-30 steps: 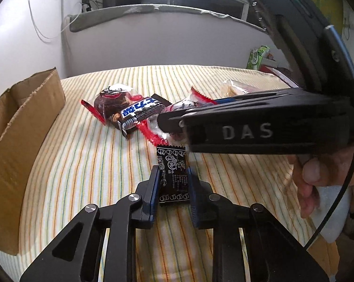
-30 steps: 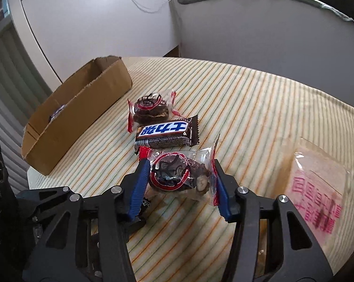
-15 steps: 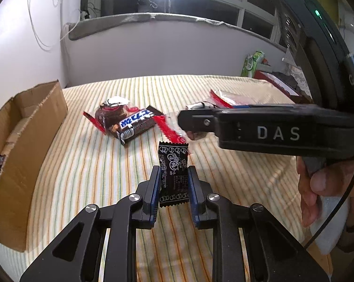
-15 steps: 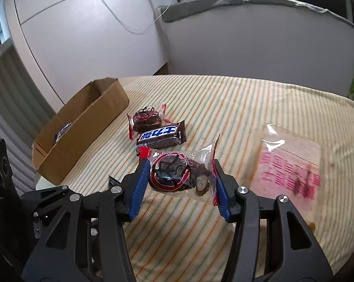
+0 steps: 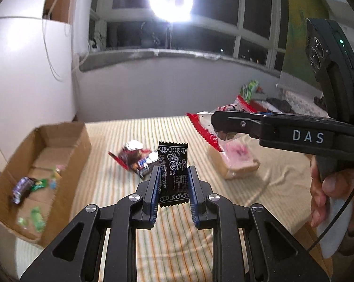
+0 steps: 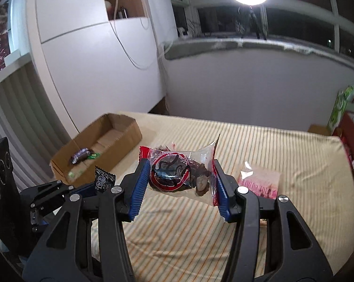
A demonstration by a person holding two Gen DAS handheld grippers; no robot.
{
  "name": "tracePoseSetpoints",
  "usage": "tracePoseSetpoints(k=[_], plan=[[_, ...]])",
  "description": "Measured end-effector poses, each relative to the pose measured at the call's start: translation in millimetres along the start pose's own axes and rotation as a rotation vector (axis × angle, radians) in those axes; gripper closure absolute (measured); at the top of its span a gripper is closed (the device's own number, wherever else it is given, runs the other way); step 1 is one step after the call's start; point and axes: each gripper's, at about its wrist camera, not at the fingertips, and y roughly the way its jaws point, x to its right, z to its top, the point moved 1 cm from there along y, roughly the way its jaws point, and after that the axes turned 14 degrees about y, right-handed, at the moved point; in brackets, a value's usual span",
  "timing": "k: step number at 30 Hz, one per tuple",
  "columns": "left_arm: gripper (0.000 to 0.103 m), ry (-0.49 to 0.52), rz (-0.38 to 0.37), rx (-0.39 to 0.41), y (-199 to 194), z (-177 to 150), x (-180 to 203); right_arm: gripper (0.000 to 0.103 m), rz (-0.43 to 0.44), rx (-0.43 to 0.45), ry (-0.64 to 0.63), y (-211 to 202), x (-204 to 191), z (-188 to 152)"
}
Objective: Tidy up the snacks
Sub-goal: 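Carry the black packet and red cake into the box and release both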
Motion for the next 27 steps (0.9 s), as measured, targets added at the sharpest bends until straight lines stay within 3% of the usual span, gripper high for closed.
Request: tracePoseSetpoints(k=[12, 27], plan=[[0.083, -0.043, 0.04, 0.105, -55, -2, -35, 0.049, -0.011, 0.009, -0.067, -15, -63, -4], [0.083, -0.181, 0.184, 0.108, -89, -47, -132, 0.049, 0.098, -0.077, -0.156, 50, -163, -21]])
